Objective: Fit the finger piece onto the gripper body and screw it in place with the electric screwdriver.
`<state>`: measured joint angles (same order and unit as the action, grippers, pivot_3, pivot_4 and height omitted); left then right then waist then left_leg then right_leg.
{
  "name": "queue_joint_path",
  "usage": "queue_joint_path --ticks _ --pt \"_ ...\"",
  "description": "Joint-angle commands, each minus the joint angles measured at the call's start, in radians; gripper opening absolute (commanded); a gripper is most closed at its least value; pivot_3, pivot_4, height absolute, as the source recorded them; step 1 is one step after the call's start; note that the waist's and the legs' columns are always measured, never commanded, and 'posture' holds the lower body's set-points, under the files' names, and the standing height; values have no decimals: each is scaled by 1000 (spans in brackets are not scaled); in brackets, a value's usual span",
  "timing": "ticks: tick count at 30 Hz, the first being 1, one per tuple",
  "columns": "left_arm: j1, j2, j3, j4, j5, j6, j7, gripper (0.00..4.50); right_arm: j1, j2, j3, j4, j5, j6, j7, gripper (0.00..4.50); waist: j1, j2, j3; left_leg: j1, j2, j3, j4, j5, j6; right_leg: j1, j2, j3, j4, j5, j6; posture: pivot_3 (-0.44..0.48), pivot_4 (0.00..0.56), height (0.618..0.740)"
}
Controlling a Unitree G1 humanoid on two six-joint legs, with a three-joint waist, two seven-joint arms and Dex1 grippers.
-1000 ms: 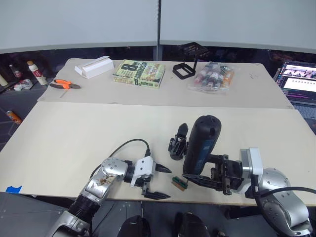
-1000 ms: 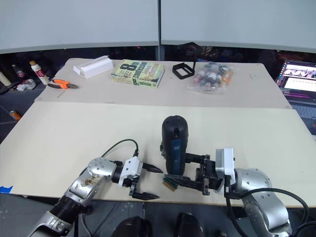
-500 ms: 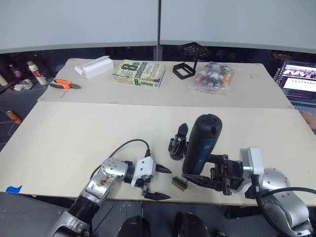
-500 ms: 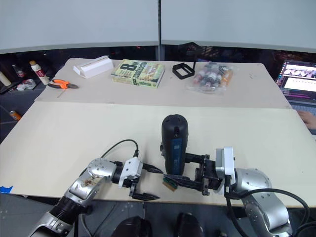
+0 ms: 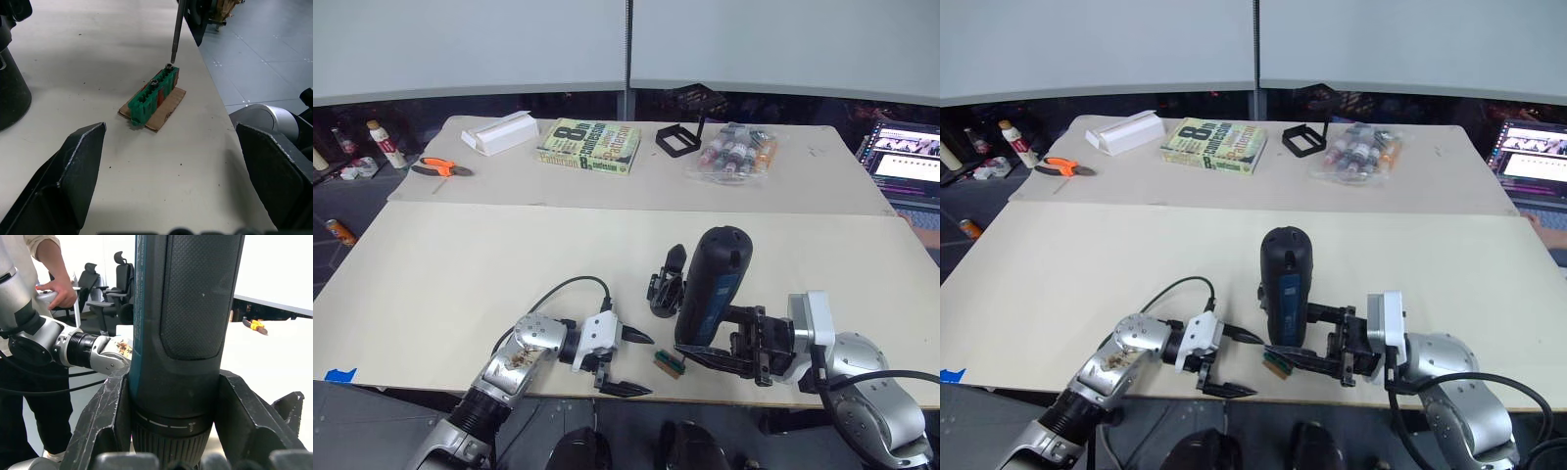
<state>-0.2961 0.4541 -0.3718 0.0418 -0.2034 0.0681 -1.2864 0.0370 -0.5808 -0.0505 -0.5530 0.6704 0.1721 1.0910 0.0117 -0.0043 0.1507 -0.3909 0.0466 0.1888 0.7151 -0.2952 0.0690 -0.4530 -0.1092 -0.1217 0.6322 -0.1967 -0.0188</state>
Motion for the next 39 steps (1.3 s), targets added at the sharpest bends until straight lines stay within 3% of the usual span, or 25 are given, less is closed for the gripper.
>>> queue_joint_path --ticks 1,39 --pt "7 -2 -5 -24 -17 4 -4 4500 -17 -8 -6 -22 14 -13 4 1931 0 0 0 0 0 0 0 0 0 0 0 0 0 0 0 0 150 740" --pt "0 -6 3 -25 -20 10 3 4500 -42 -10 23 -2 -27 -25 -1 1931 0 0 0 0 0 0 0 0 0 0 0 0 0 0 0 0 150 740"
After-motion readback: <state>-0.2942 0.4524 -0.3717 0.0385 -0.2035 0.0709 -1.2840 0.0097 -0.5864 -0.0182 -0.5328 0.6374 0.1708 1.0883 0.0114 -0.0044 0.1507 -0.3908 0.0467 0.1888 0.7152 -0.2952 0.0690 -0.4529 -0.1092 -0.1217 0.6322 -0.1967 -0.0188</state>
